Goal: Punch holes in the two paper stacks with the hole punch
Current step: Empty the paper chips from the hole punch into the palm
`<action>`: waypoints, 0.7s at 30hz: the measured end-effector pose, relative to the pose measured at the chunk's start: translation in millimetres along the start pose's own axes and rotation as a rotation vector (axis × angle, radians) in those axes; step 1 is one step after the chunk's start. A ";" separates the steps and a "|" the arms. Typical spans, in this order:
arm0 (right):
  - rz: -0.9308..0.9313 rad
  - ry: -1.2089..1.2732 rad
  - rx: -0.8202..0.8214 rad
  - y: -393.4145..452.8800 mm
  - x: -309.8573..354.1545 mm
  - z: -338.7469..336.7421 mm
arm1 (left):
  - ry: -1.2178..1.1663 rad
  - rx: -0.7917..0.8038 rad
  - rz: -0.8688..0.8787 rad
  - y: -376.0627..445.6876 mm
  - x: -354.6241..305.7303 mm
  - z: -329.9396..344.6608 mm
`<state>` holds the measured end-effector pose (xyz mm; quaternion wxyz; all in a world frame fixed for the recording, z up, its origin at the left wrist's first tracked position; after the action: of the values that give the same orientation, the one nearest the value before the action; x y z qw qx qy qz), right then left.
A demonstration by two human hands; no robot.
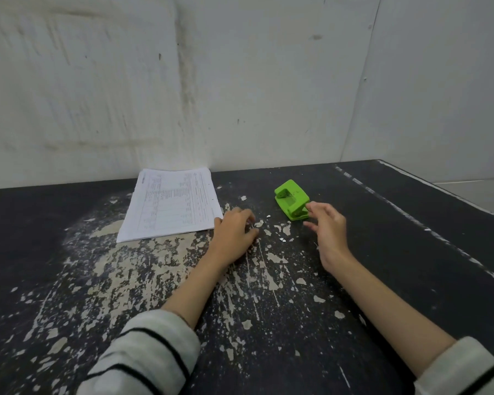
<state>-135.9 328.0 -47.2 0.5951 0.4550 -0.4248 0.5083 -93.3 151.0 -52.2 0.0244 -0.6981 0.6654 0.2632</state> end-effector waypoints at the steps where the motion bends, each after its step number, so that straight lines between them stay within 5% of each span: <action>1: 0.058 0.097 0.021 -3.1 -0.5 0.8 | -0.013 -0.023 -0.009 5.6 -2.7 2.1; 7: 0.255 0.395 0.103 -0.5 -2.2 -3.9 | 0.010 -0.043 -0.023 35.8 -16.4 13.3; 21: 0.368 0.514 0.150 11.6 -7.7 -4.8 | -0.135 -0.062 -0.072 48.3 -22.4 24.8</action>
<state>-148.1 331.7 -54.4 0.5460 0.2700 -0.2972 0.7353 -146.6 175.6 -49.4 0.0569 -0.7026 0.6283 0.3291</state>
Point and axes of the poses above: each hand's wrist, its own y-axis towards the middle knuckle, its own z-axis out of the palm, x = y × z, the point moved 2 cm from there along y, towards the middle knuckle, and after that the axes turned 5 degrees about y, right-handed, at the moved point
